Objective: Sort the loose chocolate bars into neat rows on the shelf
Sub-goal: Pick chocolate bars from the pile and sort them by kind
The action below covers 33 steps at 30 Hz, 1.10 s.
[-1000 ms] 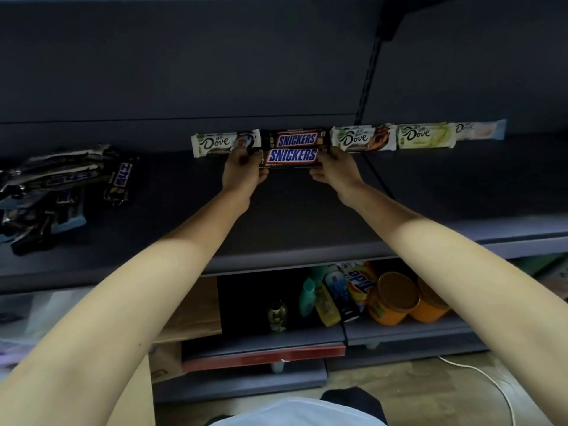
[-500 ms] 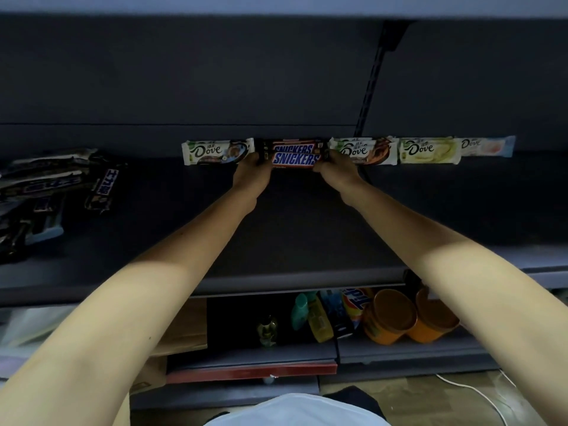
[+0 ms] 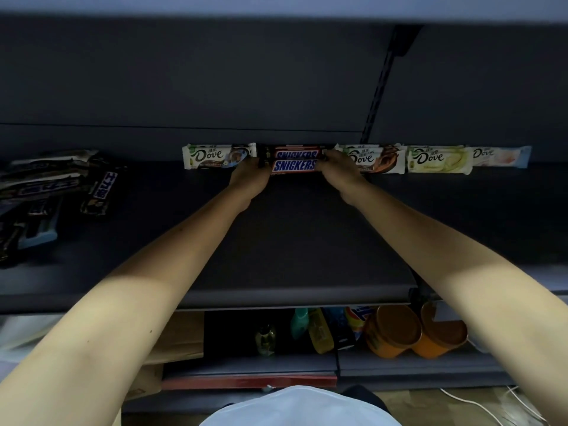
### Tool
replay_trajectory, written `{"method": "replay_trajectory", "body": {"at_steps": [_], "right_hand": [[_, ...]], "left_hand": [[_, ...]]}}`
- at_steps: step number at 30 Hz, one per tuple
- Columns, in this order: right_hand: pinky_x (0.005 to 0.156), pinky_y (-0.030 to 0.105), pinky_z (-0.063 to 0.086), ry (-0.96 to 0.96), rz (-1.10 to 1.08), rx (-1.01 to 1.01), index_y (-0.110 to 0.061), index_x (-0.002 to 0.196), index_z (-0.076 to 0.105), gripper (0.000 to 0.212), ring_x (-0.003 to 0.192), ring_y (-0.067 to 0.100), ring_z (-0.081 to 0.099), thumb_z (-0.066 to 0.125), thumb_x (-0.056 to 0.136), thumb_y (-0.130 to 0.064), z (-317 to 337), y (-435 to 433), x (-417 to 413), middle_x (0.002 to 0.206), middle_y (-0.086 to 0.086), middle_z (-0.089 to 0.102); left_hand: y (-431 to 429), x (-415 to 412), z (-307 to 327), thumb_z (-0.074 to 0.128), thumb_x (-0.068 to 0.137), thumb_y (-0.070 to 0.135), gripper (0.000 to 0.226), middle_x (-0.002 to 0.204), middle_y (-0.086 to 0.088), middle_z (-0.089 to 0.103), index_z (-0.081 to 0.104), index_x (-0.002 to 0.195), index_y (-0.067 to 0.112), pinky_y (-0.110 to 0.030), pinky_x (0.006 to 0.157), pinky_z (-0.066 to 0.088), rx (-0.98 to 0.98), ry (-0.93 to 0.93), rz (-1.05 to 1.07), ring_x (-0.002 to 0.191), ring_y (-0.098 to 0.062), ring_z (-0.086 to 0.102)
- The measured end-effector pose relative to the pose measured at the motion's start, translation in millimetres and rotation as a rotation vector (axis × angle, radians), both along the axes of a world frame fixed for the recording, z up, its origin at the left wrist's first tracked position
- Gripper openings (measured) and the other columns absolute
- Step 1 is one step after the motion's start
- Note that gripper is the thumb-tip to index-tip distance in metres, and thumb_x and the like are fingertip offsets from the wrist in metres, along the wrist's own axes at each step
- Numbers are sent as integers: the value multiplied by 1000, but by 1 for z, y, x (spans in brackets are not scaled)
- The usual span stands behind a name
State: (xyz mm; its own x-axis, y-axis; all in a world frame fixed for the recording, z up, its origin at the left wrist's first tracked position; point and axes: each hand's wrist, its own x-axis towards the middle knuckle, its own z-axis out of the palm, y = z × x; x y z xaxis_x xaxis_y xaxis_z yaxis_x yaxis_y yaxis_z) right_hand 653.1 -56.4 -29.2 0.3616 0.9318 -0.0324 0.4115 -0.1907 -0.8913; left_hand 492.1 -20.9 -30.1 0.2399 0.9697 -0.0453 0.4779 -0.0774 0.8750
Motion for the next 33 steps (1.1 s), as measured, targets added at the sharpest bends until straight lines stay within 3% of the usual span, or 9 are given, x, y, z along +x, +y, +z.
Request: {"method": "replay_trajectory", "body": {"at_steps": [4, 10, 12, 15, 19, 22, 25, 28, 33], "right_hand": [[87, 25, 43, -2, -18, 10, -12, 124, 55, 35, 101, 15, 52, 54, 89, -18, 2, 4, 2, 113, 0, 56], [93, 32, 47, 48, -41, 14, -16, 112, 55, 26, 102, 18, 57, 59, 86, -16, 2, 4, 3, 111, 4, 61], [95, 33, 47, 71, -50, 24, -20, 109, 53, 26, 101, 17, 56, 60, 85, -15, 2, 3, 3, 106, 1, 60], [97, 34, 47, 97, -53, 35, -24, 106, 50, 25, 102, 16, 55, 59, 85, -14, 4, 1, 2, 102, -3, 57], [94, 32, 46, 71, -57, 32, -22, 102, 54, 18, 100, 15, 55, 59, 86, -17, 3, -1, 2, 95, -7, 57], [85, 27, 45, 34, -41, 16, -17, 111, 60, 22, 97, 13, 52, 56, 89, -18, 3, -2, 0, 87, -11, 54], [86, 29, 44, 22, -28, -13, -15, 113, 60, 24, 103, 18, 53, 54, 90, -17, 5, -5, -3, 101, -2, 56], [95, 25, 40, 15, -55, -16, -12, 132, 48, 42, 119, 21, 48, 53, 90, -13, 5, -8, -5, 125, 6, 53], [87, 16, 32, -90, -60, 20, -8, 131, 49, 41, 122, 23, 45, 53, 90, -9, 7, -11, -9, 140, 11, 41]], "left_hand": [[0, 0, 2, 41, 97, 20, 30, 107, 7, 30, 51, 122, 7, -24, 84, 32, 45, 12, -28, 99, -14, 39], [6, 0, -1, 44, 95, 17, 30, 113, 7, 39, 52, 123, 10, -27, 91, 37, 2, -42, -72, 105, -14, 43], [10, 0, -2, 46, 94, 16, 30, 120, -1, 51, 52, 123, 11, -27, 91, 39, -34, -64, -85, 106, -15, 47], [12, 1, -2, 47, 93, 15, 30, 123, -8, 54, 52, 123, 10, -25, 88, 38, -77, -80, -95, 105, -15, 48], [12, 1, -2, 47, 92, 13, 34, 128, -8, 53, 50, 126, 11, -28, 94, 39, -118, -106, -112, 115, -20, 49], [9, 1, -1, 45, 92, 9, 36, 129, -7, 53, 48, 128, 12, -26, 94, 37, -139, -136, -131, 117, -18, 48], [7, 0, -1, 46, 92, 11, 39, 132, -5, 51, 47, 131, 14, -26, 94, 36, -146, -137, -151, 118, -18, 47], [6, -1, -1, 47, 93, 15, 41, 129, 1, 48, 42, 134, 14, -25, 95, 35, -140, -149, -124, 118, -15, 44], [5, -2, -1, 48, 94, 21, 45, 120, 4, 40, 36, 138, 13, -22, 89, 33, -31, -115, -73, 106, -9, 37]]}}
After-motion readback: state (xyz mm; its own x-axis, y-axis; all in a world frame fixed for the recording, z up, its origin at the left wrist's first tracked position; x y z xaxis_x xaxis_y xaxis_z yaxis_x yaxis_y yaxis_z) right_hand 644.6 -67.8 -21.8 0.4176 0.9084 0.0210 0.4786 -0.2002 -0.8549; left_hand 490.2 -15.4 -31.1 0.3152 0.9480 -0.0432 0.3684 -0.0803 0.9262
